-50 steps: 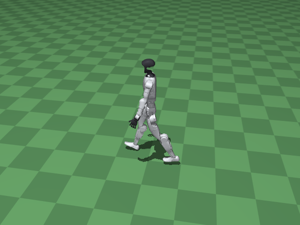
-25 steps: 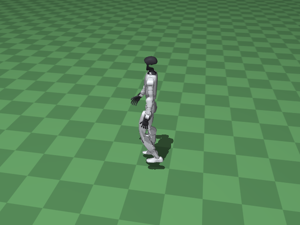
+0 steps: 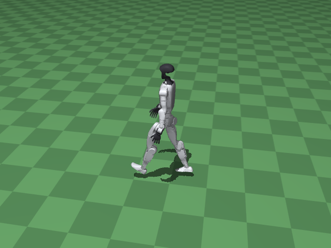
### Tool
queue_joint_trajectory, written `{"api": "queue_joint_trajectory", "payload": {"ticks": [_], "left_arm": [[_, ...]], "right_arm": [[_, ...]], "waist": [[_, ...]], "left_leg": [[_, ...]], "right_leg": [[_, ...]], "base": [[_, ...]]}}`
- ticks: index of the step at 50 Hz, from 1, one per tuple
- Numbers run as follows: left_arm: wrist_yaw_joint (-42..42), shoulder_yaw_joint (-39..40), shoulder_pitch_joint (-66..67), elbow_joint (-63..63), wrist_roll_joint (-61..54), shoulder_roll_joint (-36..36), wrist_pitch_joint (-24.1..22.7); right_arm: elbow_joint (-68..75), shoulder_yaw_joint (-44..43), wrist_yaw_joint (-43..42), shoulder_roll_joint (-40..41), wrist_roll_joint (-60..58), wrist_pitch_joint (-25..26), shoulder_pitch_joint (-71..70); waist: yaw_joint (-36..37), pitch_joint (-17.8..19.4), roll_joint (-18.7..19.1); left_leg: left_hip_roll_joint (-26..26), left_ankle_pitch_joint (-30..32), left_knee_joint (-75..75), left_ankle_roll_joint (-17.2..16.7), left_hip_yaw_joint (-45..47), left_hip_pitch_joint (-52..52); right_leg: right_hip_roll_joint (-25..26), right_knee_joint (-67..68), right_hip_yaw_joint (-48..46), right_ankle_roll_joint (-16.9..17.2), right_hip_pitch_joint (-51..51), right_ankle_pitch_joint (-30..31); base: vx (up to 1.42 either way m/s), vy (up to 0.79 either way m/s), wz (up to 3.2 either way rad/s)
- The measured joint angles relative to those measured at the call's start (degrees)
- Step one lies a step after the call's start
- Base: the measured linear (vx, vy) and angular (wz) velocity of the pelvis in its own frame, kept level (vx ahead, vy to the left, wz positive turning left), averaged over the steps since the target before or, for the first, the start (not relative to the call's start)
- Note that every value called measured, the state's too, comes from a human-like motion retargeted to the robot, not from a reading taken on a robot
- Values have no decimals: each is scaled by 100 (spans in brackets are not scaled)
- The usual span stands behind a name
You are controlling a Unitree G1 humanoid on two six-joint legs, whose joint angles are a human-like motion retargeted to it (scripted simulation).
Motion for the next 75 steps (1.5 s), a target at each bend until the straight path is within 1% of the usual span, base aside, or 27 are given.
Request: {"api": "queue_joint_trajectory", "payload": {"ticks": [3,7,10,12,15,17,20,21,22,23,25,27,28,30,32,35,37,38,39,42,44,47,50,54,62,68,75], "left_arm": [[12,31,-18,49,-165,70,9],[79,25,-69,119,-170,178,-51],[181,19,-178,66,80,308,-86],[301,-11,-220,-148,370,438,-98],[567,-183,-225,-823,857,750,-101],[770,-379,-183,-1552,1203,1100,-80],[1015,-626,-60,-2888,1735,1821,14],[1078,-662,-32,-3332,1905,2115,55],[1138,-687,-7,-3764,2076,2411,106],[1191,-690,13,-4172,2252,2709,175],[1248,-671,-17,-4899,2530,3332,317],[1247,-665,-179,-5426,2683,3993,406],[1218,-671,-312,-5643,2718,4324,440],[1139,-730,-654,-5978,2710,4958,464],[1068,-884,-1093,-6181,2578,5518,416],[1048,-1283,-1901,-6326,2209,6202,270],[1214,-1762,-2598,-6270,2194,6561,143],[1186,-1947,-2960,-6274,1889,6658,184],[1173,-2121,-3272,-6282,1729,6759,220],[1187,-2789,-4202,-6249,1728,7032,209],[1129,-3209,-4836,-6241,1443,7085,273],[1139,-3744,-5493,-6274,1459,7248,124],[1124,-4203,-6034,-6327,1443,7392,58],[1063,-4616,-6469,-6430,1427,7570,48],[900,-5034,-6787,-6499,1654,7787,91],[875,-5100,-6838,-6413,1789,7860,127],[888,-5097,-6824,-6335,1648,7930,101]], "right_arm": [[30,-64,-25,-10,1,24,-40],[-55,-120,-109,33,313,-36,17],[-223,-144,-105,81,579,-102,142],[-452,-111,-76,99,605,-138,294],[-1078,65,-83,73,406,-176,586],[-1785,305,-148,-67,156,-197,815],[-3188,692,-256,-585,-275,-196,1187],[-3683,756,-290,-862,-408,-189,1282],[-4165,800,-327,-1155,-522,-183,1371],[-4624,802,-370,-1484,-597,-175,1446],[-5428,719,-437,-2168,-660,-152,1524],[-5966,578,-480,-2815,-639,-131,1460],[-6168,496,-481,-3130,-602,-111,1384],[-6428,359,-462,-3727,-506,-76,1166],[-6497,302,-426,-4264,-382,-55,872],[-6409,370,-404,-4965,-142,-44,328],[-6257,597,-486,-5339,161,-83,-126],[-6188,625,-450,-5524,135,21,-347],[-6143,665,-438,-5683,179,80,-527],[-6032,934,-427,-6078,538,45,-1024],[-5976,1023,-339,-6315,516,135,-1310],[-5991,1204,-269,-6584,522,19,-1569],[-6023,1342,-156,-6807,544,-14,-1764],[-6110,1429,18,-7027,650,-10,-1881],[-6189,1325,293,-7235,854,-4,-1809],[-6147,1118,333,-7327,880,-4,-1647],[-6126,951,313,-7496,949,-31,-1485]], "waist": [[23,-93,-38],[-4,-250,-139],[-24,-370,-227],[-14,-446,-281],[-18,-519,-346],[-50,-531,-372],[-111,-578,-412],[-138,-608,-414],[-169,-637,-414],[-205,-660,-412],[-287,-671,-404],[-363,-658,-343],[-412,-641,-321],[-526,-604,-288],[-675,-563,-274],[-980,-444,-290],[-1241,-235,-362],[-1269,-226,-356],[-1293,-221,-335],[-1352,-223,-253],[-1295,-268,-192],[-1163,-366,-193],[-1040,-461,-197],[-950,-528,-191],[-1007,-569,-189],[-1060,-581,-205],[-1049,-605,-220]], "left_leg": [[31,74,0,-4,-19,194],[82,510,0,-204,325,374],[92,1014,0,-345,449,464],[76,1323,0,-392,400,528],[96,1550,0,-440,201,660],[159,1493,0,-480,30,778],[217,1320,0,-515,-173,891],[232,1280,0,-522,-227,897],[213,1236,0,-519,-276,902],[128,1186,0,-492,-314,905],[-32,1100,0,-478,-390,938],[-12,1040,0,-554,-463,1015],[-13,1012,0,-589,-508,1043],[-32,961,0,-649,-611,1096],[-90,918,0,-690,-751,1157],[-266,860,0,-731,-1050,1328],[-453,702,161,-833,-1224,1562],[-506,756,40,-734,-1346,1612],[-526,762,0,-699,-1417,1651],[-533,666,70,-792,-1457,1779],[-528,674,0,-659,-1559,1813],[-566,585,0,-590,-1513,1898],[-585,513,1,-538,-1459,1937],[-581,410,38,-487,-1406,1981],[-577,306,90,-470,-1425,2053],[-577,271,108,-470,-1449,2090],[-566,231,134,-447,-1448,2117]], "right_leg": [[-41,72,210,-60,82,-6],[-65,332,412,-76,116,153],[-14,662,527,-50,79,489],[49,945,554,25,29,822],[270,1469,487,123,-77,1342],[495,2014,308,123,-264,1637],[742,3202,-103,123,-906,2091],[793,3639,-263,123,-1216,2286],[801,4064,-400,123,-1531,2328],[722,4465,-492,122,-1857,2066],[432,5077,-846,-69,-2467,1342],[121,5263,-1492,-478,-2926,828],[-35,5238,-1797,-650,-3114,556],[-268,4910,-2308,-870,-3389,134],[-316,4103,-2558,-883,-3482,45],[-202,2164,-2429,-679,-3223,268],[-281,1262,-2295,-394,-2867,579],[-246,703,-2133,-349,-2698,916],[-236,466,-2092,-337,-2591,1031],[-298,664,-2323,-350,-2469,856],[-264,200,-2328,-350,-2215,959],[-317,401,-2294,-164,-2262,875],[-324,298,-2209,-24,-2197,852],[-305,119,-2149,63,-2072,857],[-311,116,-2190,72,-1960,730],[-317,151,-2221,49,-1920,657],[-305,114,-2227,68,-1856,616]], "base": [[52,20,-60],[54,23,-31],[55,25,-1],[54,26,11],[53,17,29],[49,6,44],[41,9,39],[33,15,34],[28,27,33],[25,35,35],[23,33,38],[22,13,40],[20,8,49],[19,6,59],[18,4,77],[21,2,110],[23,1,120],[19,-2,76],[17,-2,51],[20,0,39],[17,-3,13],[17,-3,-18],[15,-3,-23],[12,-3,-17],[9,-3,1],[7,-4,5],[6,-4,-1]]}}
